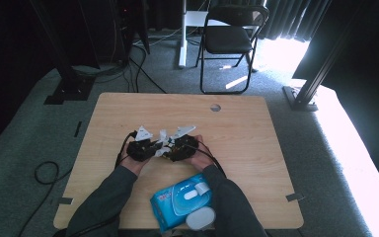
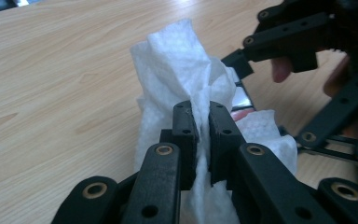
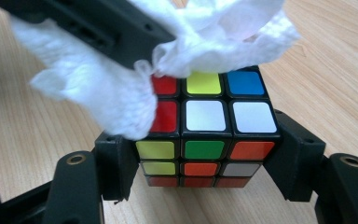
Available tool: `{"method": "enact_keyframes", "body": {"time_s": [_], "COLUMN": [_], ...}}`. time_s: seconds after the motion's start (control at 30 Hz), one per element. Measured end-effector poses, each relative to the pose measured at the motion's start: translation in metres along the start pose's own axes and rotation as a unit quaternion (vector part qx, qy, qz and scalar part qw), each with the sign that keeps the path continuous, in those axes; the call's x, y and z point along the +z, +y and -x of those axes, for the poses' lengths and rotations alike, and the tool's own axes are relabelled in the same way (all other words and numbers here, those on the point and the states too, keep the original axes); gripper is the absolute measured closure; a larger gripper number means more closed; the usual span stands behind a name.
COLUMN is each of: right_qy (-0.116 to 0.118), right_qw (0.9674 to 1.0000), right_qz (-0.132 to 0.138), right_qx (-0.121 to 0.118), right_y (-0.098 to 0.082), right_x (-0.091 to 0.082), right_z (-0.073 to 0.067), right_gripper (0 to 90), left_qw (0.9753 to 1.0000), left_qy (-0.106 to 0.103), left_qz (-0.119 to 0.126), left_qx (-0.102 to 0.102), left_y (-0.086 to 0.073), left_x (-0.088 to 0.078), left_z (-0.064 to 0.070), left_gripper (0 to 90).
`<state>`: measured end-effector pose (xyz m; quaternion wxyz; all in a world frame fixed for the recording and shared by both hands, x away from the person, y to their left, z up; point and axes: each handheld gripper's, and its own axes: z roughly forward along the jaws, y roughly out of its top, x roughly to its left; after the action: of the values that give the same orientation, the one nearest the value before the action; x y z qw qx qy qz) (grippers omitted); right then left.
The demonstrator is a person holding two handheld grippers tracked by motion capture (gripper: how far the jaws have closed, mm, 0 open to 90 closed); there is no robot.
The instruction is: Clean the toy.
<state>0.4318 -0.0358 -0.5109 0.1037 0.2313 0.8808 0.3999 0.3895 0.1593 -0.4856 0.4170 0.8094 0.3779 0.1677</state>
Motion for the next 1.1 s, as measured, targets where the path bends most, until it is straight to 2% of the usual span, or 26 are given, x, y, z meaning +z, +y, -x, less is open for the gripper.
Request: {"method": "enact_keyframes", "body": {"time_s": [0.1,0.23,0.5,0.7,0.87,1.03,1.1], "right_qy": [-0.003,-0.002,-0.008,0.003,0.005,0.008,0.009], "right_qw": [1.0,1.0,0.9995,0.9994,0.9989,0.999,0.999], "right_qz": [0.003,0.0,-0.007,-0.006,-0.001,0.0,-0.001], "right_qx": [0.001,-0.002,-0.029,-0.035,-0.047,-0.045,-0.044], "right_y": [0.0,0.0,0.003,0.003,0.003,0.003,0.003], "right_x": [-0.001,0.0,0.0,-0.001,-0.001,-0.001,-0.001], "right_z": [0.001,-0.001,-0.005,-0.007,-0.009,-0.009,-0.009], "right_gripper": [34.2,34.2,34.3,34.3,34.3,34.3,34.3], "left_qw": [1.0,0.9999,0.9999,1.0,1.0,0.9999,0.9999], "left_qy": [-0.005,-0.009,-0.004,0.008,0.005,-0.011,-0.011], "left_qz": [0.004,0.003,-0.002,-0.002,-0.002,0.003,0.003], "left_qx": [0.007,0.007,0.016,0.005,-0.001,0.006,0.006], "left_y": [0.001,0.003,0.012,0.02,0.024,0.025,0.025], "left_x": [0.0,0.004,0.013,0.02,0.024,0.026,0.026], "left_z": [0.005,0.006,0.005,-0.003,-0.004,0.003,0.003], "left_gripper": [83.6,83.6,83.6,83.4,83.4,83.5,83.6]}}
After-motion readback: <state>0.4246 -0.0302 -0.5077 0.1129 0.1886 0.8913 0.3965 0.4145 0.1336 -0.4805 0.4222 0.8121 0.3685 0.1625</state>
